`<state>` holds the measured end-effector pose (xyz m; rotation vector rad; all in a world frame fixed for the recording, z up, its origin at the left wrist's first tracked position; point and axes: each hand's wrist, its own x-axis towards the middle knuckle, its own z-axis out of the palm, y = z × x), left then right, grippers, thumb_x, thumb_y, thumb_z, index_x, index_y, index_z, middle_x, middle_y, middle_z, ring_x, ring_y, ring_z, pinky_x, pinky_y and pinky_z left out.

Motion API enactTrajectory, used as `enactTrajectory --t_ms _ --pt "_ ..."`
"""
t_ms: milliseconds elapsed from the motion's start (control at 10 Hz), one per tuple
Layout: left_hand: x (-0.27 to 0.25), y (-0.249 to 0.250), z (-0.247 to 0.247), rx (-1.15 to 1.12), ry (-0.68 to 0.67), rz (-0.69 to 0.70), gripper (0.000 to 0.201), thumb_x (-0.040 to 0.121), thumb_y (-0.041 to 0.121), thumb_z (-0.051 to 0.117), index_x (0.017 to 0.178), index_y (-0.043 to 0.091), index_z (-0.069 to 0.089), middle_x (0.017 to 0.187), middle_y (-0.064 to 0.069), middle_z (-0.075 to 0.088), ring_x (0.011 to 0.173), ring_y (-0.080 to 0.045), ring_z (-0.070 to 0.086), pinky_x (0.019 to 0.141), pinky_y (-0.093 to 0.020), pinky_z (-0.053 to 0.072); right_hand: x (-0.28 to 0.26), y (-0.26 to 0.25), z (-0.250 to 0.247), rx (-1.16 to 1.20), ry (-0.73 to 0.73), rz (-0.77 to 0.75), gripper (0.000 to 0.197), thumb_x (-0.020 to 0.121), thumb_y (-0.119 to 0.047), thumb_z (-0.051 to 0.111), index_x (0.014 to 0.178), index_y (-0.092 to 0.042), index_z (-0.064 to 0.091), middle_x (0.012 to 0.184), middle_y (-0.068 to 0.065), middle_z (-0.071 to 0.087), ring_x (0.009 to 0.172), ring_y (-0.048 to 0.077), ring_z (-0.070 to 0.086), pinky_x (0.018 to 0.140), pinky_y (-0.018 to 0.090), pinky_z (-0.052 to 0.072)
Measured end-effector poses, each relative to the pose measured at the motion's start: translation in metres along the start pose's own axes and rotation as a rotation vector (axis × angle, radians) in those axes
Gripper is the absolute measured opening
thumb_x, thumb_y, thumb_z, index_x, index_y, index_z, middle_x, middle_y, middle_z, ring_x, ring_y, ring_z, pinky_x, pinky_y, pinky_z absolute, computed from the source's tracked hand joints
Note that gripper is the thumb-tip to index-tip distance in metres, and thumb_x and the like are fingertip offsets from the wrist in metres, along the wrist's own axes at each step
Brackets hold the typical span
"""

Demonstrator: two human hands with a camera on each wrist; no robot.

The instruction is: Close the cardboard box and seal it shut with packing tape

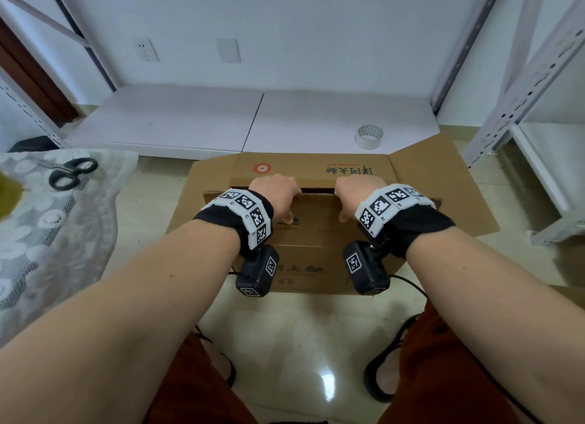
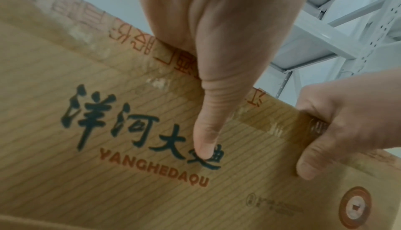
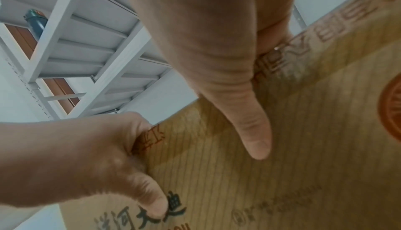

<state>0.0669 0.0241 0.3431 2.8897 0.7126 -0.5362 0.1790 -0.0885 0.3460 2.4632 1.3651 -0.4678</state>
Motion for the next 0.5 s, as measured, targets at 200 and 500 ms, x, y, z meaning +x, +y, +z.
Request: enactTrajectory --t_ms 200,500 --pt "-0.004 -0.005 -0.001 0.039 0.009 -0.038 0.040 0.081 0.032 0.076 0.115 0.017 0.062 0.109 -0.004 0.066 0.100 -0.025 0.063 0.073 -0.034 0.048 -0.002 -0.010 -0.004 0.038 0.019 -0.006 0.023 0.082 -0.012 0.070 0.103 -0.003 0.065 0.090 0.008 0.068 0.071 0.023 0.060 0.048 0.026 0.040" --pt "-0.024 -0.020 -0.036 -0.618 0.010 -0.026 0.025 0.087 0.012 0.067 0.110 0.021 0.069 0.103 0.008 0.068 0.093 -0.010 0.063 0.088 -0.028 0.048 -0.021 0.007 -0.016 0.602 0.078 -0.076 0.034 0.088 -0.019 0.066 0.121 -0.013 0.063 0.118 -0.001 0.064 0.102 0.015 0.061 0.086 0.025 0.046"
